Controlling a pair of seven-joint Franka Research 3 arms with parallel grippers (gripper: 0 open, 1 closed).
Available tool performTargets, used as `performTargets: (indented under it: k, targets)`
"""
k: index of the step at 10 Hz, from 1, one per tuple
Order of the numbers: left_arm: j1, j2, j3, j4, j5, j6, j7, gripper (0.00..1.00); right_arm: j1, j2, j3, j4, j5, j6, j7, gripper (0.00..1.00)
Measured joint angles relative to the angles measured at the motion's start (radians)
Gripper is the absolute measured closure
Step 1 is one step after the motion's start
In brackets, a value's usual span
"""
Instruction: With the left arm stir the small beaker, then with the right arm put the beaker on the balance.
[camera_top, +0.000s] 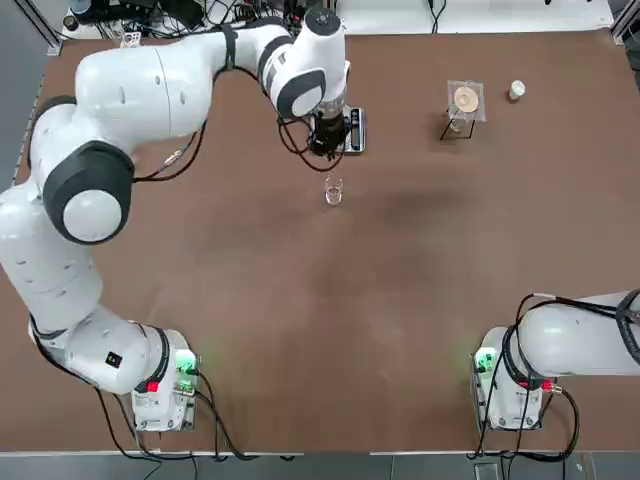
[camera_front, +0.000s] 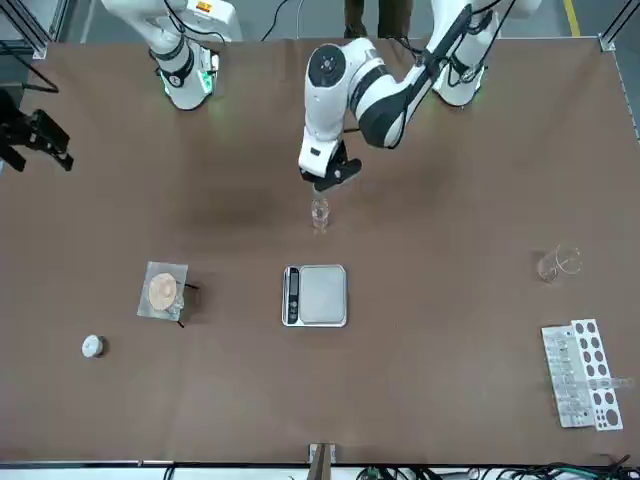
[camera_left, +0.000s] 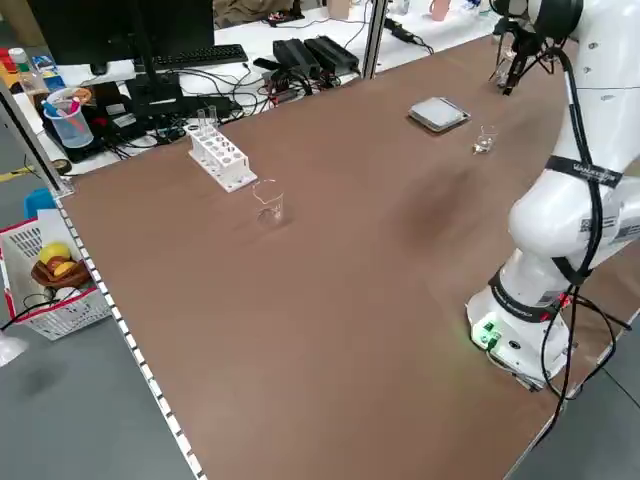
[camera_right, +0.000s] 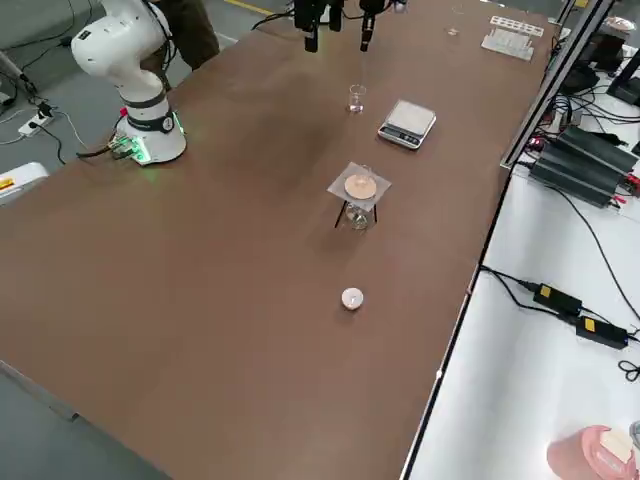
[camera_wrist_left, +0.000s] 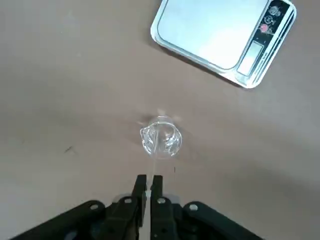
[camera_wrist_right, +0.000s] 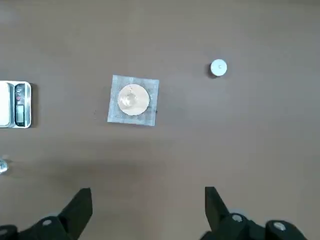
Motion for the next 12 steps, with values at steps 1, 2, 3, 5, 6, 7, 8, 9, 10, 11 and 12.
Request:
performTargets:
  k: [1, 2, 3, 5, 6, 7, 8, 9, 10, 11, 12]
  targets:
    - [0.0, -0.001, 0.0, 0.02, -0.009, -0.027, 0.002, 0.93, 0.0, 0.0, -0.001, 0.0, 0.0, -0.003, -0.025, 0.0]
    - [0.002, -0.003, -0.001, 0.038, -0.017, -0.054, 0.013, 0.93, 0.0, 0.0, -0.001, 0.0, 0.0, -0.007, -0.036, 0.0]
    - [0.016, -0.013, -0.001, 0.049, -0.033, -0.08, 0.04, 0.93, 0.0, 0.0, -0.001, -0.001, 0.0, -0.008, -0.041, 0.0]
    - [0.105, -0.068, -0.002, 0.055, -0.081, -0.151, 0.143, 0.93, 0.0, 0.0, 0.0, -0.001, 0.0, -0.008, -0.081, 0.0]
    - [0.168, -0.103, -0.002, 0.054, -0.094, -0.199, 0.211, 0.93, 0.0, 0.0, -0.001, -0.001, 0.0, -0.008, -0.149, 0.0]
    - [0.231, -0.132, -0.002, 0.051, -0.101, -0.235, 0.275, 0.93, -0.001, 0.0, -0.002, -0.001, 0.0, -0.008, -0.224, 0.0]
    - [0.29, -0.154, -0.002, 0.038, -0.103, -0.261, 0.339, 0.93, -0.001, 0.0, -0.002, -0.001, 0.001, -0.009, -0.288, 0.0]
    - [0.347, -0.174, -0.002, 0.015, -0.104, -0.282, 0.407, 0.93, -0.001, 0.001, -0.002, -0.001, 0.001, -0.009, -0.346, 0.0]
    - [0.411, -0.2, -0.002, -0.018, -0.104, -0.299, 0.487, 0.93, -0.001, 0.001, -0.002, -0.002, 0.009, -0.009, -0.411, 0.0]
    - [0.488, -0.236, -0.002, -0.057, -0.104, -0.319, 0.583, 0.93, -0.001, 0.002, -0.003, -0.002, 0.032, -0.013, -0.48, 0.0]
    - [0.573, -0.277, -0.001, -0.1, -0.104, -0.337, 0.685, 0.93, -0.001, 0.003, -0.003, -0.003, 0.055, -0.019, -0.542, 0.0]
